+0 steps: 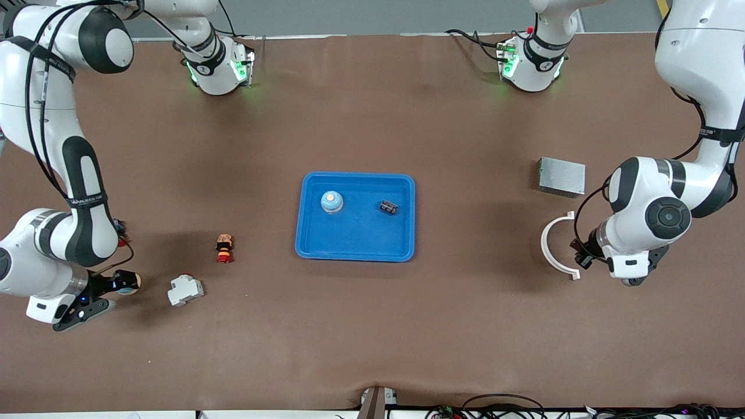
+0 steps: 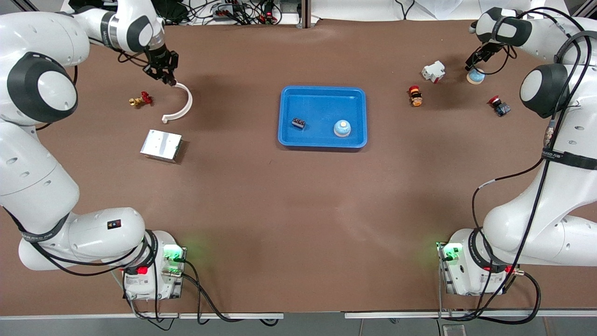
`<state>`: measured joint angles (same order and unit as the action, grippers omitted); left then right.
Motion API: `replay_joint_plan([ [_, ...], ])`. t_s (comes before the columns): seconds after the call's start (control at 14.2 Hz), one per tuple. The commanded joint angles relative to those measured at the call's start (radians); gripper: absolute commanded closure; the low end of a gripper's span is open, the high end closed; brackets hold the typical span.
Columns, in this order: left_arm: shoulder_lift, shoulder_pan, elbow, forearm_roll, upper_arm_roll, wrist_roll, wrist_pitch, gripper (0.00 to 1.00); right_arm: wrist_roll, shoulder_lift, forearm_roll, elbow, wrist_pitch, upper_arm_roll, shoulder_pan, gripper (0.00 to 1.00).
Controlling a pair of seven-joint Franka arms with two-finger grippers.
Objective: Place electrolytic capacitor and blue bell in tray
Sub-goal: 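Lift the capacitor with the left gripper while the right gripper grasps a bell, then lower the capacitor into the tray while the right gripper lifts the bell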
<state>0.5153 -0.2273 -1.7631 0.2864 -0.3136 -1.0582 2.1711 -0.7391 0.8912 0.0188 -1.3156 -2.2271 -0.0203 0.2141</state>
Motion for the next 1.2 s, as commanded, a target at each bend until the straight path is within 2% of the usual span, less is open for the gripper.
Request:
replay_joint_plan([
  [0.0,0.002,0.008,0.042,-0.032,-0.044,-0.063,-0.049,1.0,-0.042,0.047,0.013,0.033,0.014,0.022,0.047,0.0],
  [0.07,0.012,0.022,0.062,-0.033,-0.061,-0.103,-0.063,1.0,-0.043,0.051,0.015,0.03,0.014,0.022,0.054,0.0],
  [0.49,0.087,0.175,0.158,-0.035,-0.061,-0.334,-0.068,1.0,-0.026,0.051,0.018,0.027,0.023,0.022,0.054,0.0],
  [1.13,0.264,0.414,0.385,-0.032,-0.047,-0.64,-0.051,1.0,0.009,0.026,0.03,0.027,0.067,0.022,0.048,0.0],
])
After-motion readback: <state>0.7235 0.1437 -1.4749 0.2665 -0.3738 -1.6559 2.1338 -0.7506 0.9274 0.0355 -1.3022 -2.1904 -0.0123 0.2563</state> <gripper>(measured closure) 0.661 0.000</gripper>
